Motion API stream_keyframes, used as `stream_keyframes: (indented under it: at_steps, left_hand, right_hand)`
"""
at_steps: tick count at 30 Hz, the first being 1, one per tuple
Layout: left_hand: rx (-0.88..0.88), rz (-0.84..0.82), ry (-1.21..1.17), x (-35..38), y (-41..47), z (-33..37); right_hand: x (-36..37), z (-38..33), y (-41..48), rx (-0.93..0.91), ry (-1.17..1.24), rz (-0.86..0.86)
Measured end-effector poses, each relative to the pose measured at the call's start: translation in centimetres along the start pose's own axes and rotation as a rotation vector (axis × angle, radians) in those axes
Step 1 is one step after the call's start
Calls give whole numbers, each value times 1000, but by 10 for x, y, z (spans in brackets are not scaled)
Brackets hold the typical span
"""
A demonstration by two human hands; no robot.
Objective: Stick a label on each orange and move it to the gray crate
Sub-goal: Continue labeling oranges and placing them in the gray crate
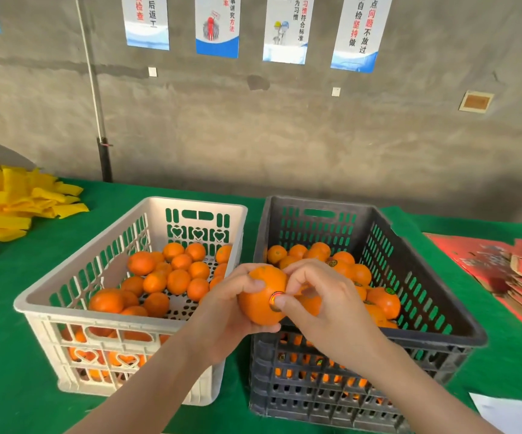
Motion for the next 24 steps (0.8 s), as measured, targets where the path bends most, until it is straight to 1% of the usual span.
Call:
stream_keyframes:
  at_steps: [3,6,8,10,12,14,15,16,17,18,19,20,22,24]
  left_hand:
    - [-45,-21,-16,2,-2,-9]
    - [-66,-11,-12,5,2,-16]
    - [-82,50,30,6,13,-20]
    - [-20,188,152,0,31,-15]
    - [139,339,352,-6,48,3]
    - [342,437,674,-7,62,21]
    - [388,434,907,-5,71,23]
    - [378,383,1151,0,81,18]
    - [341,309,1357,3,91,9]
    - [295,244,1499,5,97,1]
    - [270,206,1583,6,98,-5]
    - [276,192,1627,9,100,-4]
    - [300,196,1639,10,99,-5]
    - [315,188,1629,11,98,-5]
  right_hand:
    - [7,13,-13,100,82,4]
    - [28,16,-27,69,107,-67]
    - [30,18,-24,18,49,-66]
    - [18,27,-9,28,40,-29]
    - [-1,43,16,50,40,8]
    - [-14,74,46,145,33,27]
    - [-18,96,62,220,11,26]
    - [-19,120,77,302,-23,7]
    - [-16,143,90,377,-59,-38]
    - [-9,165,100,436,-98,-108]
    - [3,184,105,480,-150,-192]
    - [13,199,108,502,-228,-278]
    - [39,226,105,517,-400,-455]
    - [62,244,98,520,-493,-596]
Point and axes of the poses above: each hand's wrist, its own y-axis towards the middle knuckle, its own x-axis out of the palm, z = x × y, the point moved 9 cm from there along y, towards the middle knuckle, and after that the axes turned 1 degree about z, right-handed, at the moved point
